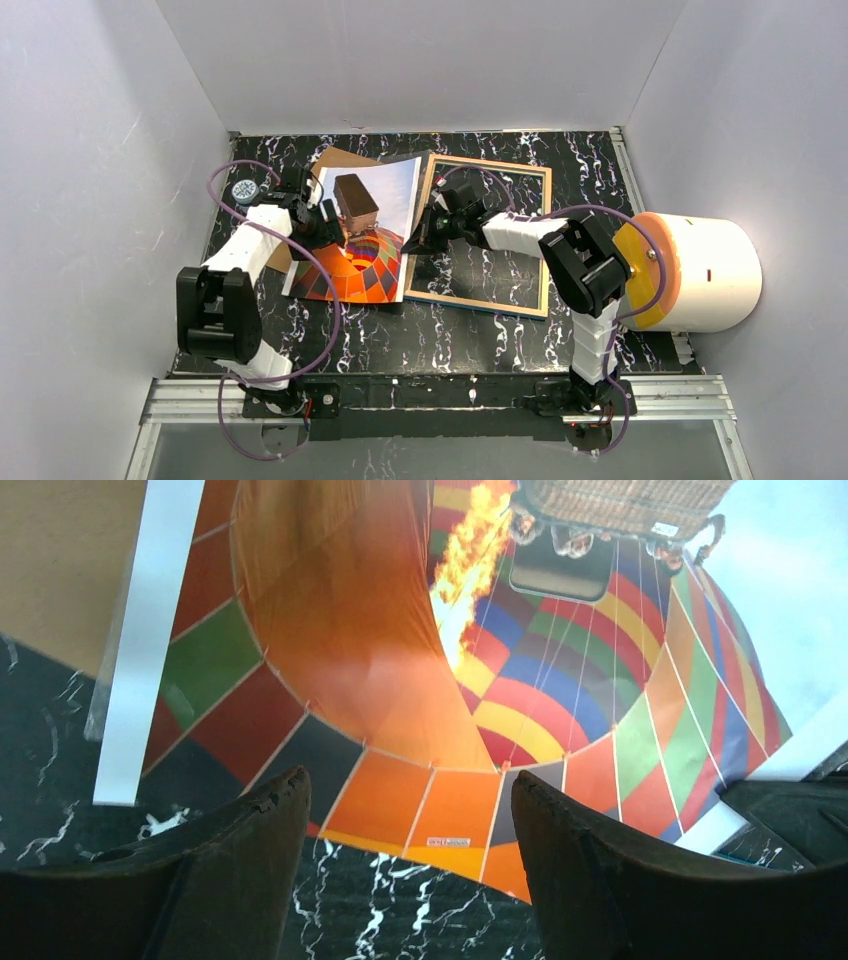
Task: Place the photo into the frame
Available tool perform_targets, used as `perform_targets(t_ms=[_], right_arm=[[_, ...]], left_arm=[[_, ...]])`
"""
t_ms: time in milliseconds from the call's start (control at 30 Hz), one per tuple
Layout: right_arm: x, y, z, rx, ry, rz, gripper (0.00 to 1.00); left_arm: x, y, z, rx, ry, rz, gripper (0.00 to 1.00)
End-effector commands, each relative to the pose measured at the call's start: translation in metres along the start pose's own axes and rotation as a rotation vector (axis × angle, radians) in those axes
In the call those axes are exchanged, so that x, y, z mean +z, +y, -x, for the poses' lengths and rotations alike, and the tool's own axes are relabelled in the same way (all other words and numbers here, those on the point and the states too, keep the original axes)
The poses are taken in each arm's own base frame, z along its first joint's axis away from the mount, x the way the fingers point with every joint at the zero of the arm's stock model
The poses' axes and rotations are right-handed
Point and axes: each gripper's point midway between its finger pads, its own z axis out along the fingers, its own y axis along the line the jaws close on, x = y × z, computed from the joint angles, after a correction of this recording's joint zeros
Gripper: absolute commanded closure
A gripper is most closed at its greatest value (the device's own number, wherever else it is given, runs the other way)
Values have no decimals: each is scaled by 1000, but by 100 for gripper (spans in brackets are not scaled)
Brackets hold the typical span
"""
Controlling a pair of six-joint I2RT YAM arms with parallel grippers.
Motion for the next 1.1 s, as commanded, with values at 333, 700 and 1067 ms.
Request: perform_targets(t_ms=[333, 700, 1067], right_arm=[[-12, 25, 31, -39, 29, 180, 56], [13, 25, 101, -15, -73, 266, 44], [6, 21, 147, 47, -189, 337, 53]], left_arm=[[74, 29, 2, -24, -3, 132, 38], [85, 48, -26, 51, 89, 184, 41], [91, 60, -41, 59, 138, 230, 44]])
